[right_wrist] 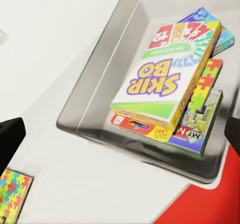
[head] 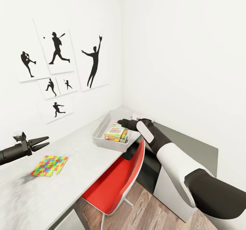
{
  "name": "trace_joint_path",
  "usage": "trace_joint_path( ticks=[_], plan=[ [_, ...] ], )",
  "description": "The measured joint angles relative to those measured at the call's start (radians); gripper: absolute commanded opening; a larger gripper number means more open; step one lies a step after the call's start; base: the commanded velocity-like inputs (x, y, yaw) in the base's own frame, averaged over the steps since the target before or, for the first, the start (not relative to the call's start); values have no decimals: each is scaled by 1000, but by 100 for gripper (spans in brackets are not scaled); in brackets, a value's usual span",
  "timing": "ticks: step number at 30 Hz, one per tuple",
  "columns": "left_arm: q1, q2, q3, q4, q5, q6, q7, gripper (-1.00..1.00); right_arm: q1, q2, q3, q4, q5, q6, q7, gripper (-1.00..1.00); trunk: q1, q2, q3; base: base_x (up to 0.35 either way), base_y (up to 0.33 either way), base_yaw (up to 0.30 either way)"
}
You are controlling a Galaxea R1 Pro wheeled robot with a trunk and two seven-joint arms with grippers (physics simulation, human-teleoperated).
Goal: Put all the toys in the child's room - the three board games (two on the bed and one on the table), the two jigsaw puzzles on the table, and the tennis ball on the table - inside the toy box on the table in the child's room.
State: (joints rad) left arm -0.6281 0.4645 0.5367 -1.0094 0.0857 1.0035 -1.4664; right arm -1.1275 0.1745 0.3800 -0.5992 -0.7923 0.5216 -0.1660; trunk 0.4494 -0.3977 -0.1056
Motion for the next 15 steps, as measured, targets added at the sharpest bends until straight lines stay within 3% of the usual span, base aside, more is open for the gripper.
trace_joint_path(
  ticks=[8,15],
  plan=[
    [0,0,0,0,0,0,1,100,0,0,0,-4,-2,50,-5,100,0,0,0,-21,4,0],
    [0,0,0,0,0,0,2,100,1,0,0,-4,0,51,-2,100,0,0,0,-14,0,0]
  ],
)
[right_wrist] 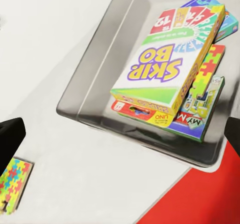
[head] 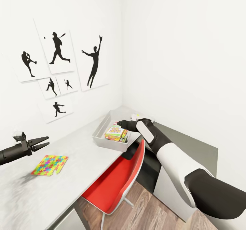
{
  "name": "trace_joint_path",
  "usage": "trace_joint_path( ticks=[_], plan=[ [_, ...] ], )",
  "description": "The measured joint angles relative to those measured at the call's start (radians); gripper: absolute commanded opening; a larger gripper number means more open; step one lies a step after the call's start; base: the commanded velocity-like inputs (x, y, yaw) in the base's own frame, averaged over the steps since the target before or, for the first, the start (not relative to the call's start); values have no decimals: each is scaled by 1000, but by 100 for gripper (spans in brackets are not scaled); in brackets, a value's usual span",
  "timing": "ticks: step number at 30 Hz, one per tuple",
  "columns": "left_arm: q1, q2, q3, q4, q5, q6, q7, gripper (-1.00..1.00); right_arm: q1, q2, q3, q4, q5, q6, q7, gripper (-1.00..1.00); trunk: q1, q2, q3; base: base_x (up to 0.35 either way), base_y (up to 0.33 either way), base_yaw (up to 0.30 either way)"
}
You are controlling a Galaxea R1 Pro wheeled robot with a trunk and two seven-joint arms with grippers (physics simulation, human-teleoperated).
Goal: Put all the toys in the child's room - the three board games (two on the bed and one on the table), the two jigsaw puzzles on the table, and the tennis ball on the table - inside the toy box on the table in the child's room.
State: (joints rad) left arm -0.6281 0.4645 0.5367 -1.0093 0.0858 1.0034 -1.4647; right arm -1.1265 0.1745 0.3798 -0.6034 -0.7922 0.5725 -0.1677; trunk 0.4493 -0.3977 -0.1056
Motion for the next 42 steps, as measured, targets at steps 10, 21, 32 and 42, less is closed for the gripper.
trace_joint_path(
  ticks=[10,21,32,42],
  plan=[
    [0,0,1,0,-1,1,0,100,0,0,1,-11,-2,-6,1,100,0,0,0,-68,30,0],
    [0,0,0,0,-1,1,1,100,0,0,3,-23,-1,-6,2,100,0,0,0,-23,16,0],
    [0,0,0,0,-2,2,3,100,0,0,3,-23,-1,-24,2,100,0,0,0,0,0,0],
    [0,-1,0,0,-3,3,4,100,0,0,3,-23,-1,-25,2,100,0,0,0,0,0,0]
  ],
)
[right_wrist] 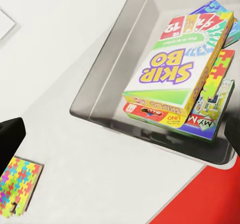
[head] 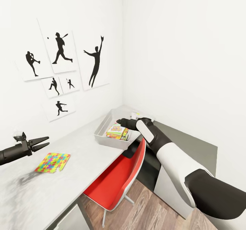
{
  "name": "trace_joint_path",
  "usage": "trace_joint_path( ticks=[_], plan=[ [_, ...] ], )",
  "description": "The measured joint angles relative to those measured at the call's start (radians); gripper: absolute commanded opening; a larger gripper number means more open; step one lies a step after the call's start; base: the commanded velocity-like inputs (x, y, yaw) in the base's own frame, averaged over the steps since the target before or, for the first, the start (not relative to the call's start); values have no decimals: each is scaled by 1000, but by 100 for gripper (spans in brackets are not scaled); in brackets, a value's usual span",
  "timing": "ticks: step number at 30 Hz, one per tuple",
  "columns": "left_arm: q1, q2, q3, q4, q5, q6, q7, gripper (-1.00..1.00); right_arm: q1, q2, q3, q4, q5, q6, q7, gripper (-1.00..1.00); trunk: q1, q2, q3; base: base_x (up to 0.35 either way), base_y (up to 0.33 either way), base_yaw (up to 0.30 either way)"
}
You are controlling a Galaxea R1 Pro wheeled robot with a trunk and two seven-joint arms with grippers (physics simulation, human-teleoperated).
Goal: Put all the toys in the child's room - the three board games (two on the bed and one on the table), the two jigsaw puzzles on the table, and the tennis ball on the table - inside the toy box on the table in the child's room.
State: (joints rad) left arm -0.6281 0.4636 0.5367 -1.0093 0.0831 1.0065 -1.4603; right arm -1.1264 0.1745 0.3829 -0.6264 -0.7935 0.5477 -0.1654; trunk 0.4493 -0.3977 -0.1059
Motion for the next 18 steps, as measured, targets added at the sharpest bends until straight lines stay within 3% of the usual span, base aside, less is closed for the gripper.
trace_joint_path(
  ticks=[9,15,18],
  plan=[
    [0,1,-1,0,-2,0,20,100,0,0,0,0,0,0,0,100,0,0,0,0,0,0],
    [0,1,-4,0,-3,1,95,100,0,0,7,-1,0,1,-1,100,0,0,0,0,0,0],
    [-1,0,-8,0,-5,2,163,100,0,0,14,-8,0,1,-1,100,0,0,0,0,0,0]
  ],
)
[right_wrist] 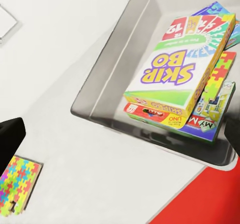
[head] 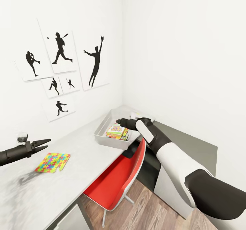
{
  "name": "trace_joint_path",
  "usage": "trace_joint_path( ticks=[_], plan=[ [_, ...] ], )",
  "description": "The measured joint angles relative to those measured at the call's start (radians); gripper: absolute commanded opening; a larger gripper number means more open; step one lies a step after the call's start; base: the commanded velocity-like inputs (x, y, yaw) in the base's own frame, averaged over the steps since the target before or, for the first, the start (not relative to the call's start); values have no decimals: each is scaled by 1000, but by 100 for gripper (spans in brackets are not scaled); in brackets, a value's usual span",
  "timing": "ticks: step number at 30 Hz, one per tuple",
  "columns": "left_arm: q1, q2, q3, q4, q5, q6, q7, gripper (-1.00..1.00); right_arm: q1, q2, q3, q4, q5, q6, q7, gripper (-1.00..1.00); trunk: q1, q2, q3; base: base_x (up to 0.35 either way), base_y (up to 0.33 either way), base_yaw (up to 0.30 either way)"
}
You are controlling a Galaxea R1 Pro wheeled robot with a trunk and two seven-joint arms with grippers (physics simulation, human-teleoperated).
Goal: Put all the toys in the child's room - the three board games (two on the bed and one on the table), the two jigsaw puzzles on the table, and the tennis ball on the table - inside the toy box on the table in the child's room.
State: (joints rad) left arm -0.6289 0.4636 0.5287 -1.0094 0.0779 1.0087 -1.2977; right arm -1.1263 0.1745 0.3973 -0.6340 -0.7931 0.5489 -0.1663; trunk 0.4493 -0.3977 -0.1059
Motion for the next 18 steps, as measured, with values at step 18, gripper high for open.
trace_joint_path(
  ticks=[18],
  plan=[
    [-44,-1,-118,-27,-11,-61,576,100,4,0,60,-171,0,20,1,100,0,0,0,0,0,0]
  ],
)
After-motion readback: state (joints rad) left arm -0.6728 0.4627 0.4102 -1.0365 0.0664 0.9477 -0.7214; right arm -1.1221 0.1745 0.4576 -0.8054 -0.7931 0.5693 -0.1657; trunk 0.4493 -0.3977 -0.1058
